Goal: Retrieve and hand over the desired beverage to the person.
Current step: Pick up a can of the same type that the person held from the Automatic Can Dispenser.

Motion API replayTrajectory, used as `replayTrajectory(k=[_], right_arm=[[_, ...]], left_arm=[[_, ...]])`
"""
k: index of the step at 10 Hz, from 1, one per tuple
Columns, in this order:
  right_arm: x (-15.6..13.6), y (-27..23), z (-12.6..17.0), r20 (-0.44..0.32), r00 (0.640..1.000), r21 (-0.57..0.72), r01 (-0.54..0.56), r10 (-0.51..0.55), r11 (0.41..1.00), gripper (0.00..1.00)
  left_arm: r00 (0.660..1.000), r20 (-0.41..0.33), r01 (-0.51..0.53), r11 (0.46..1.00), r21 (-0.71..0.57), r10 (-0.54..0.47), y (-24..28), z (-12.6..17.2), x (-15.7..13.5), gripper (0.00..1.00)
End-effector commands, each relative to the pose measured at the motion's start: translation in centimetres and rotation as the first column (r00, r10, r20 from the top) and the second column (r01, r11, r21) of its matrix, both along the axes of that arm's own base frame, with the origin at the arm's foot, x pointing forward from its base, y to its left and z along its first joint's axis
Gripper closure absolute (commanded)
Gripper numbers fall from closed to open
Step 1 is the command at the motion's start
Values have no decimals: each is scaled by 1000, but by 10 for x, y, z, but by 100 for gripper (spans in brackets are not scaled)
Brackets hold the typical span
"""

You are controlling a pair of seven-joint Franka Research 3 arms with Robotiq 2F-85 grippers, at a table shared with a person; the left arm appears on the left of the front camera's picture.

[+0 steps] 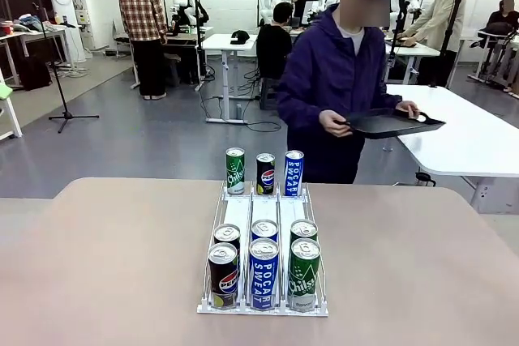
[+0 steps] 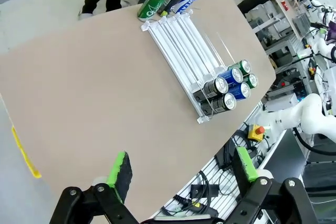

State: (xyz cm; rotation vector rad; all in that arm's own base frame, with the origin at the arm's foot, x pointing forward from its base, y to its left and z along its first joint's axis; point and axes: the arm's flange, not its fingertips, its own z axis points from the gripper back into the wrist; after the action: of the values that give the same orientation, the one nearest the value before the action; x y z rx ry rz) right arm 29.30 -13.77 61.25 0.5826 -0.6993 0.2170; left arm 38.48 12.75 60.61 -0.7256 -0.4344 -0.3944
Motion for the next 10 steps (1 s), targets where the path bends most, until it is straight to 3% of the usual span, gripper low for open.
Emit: replayTrajectory(k=[1, 10], right_arm=[[1, 0, 0, 10, 1000, 11, -23, 23, 1000, 0], [1, 0, 0, 10, 1000, 11, -23, 23, 1000, 0]], left_arm=[[1000, 17, 21, 1000, -16, -21, 1, 0, 2, 0], [1000, 17, 21, 1000, -16, -21, 1, 0, 2, 0]])
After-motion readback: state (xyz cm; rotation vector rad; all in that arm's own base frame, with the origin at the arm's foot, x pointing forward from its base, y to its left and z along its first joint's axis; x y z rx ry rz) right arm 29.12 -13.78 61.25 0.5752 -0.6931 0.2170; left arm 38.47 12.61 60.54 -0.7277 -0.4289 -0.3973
